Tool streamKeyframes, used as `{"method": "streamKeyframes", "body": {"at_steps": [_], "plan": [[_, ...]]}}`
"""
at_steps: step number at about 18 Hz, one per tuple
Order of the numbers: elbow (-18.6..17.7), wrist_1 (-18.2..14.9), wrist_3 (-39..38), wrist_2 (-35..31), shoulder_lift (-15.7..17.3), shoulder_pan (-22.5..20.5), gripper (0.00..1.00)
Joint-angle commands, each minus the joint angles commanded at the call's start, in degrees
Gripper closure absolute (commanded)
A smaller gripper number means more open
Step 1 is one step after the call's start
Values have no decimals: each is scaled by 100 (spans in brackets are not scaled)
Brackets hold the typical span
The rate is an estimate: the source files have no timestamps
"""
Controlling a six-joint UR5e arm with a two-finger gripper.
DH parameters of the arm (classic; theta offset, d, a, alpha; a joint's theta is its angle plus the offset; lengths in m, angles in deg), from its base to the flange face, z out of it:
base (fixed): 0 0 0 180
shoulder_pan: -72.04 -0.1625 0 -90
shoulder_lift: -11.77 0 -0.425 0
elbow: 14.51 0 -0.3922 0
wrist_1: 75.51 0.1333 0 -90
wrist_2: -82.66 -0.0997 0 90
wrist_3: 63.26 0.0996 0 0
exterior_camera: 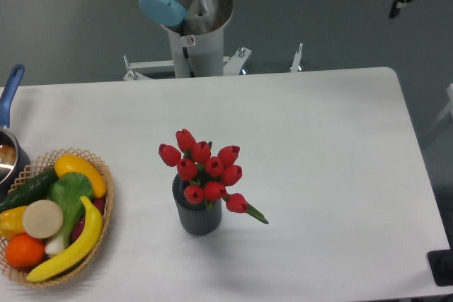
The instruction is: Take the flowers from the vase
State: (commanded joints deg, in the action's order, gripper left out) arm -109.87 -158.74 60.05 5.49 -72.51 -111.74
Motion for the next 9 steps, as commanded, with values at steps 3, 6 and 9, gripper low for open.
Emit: {"method": "streamKeyframes", "body": {"at_steps": [3,6,9], "plan": [[0,-9,0,0,0,0,0],[-9,-9,-70,78,9,26,0],[-105,-9,-123,544,9,-9,0]]}}
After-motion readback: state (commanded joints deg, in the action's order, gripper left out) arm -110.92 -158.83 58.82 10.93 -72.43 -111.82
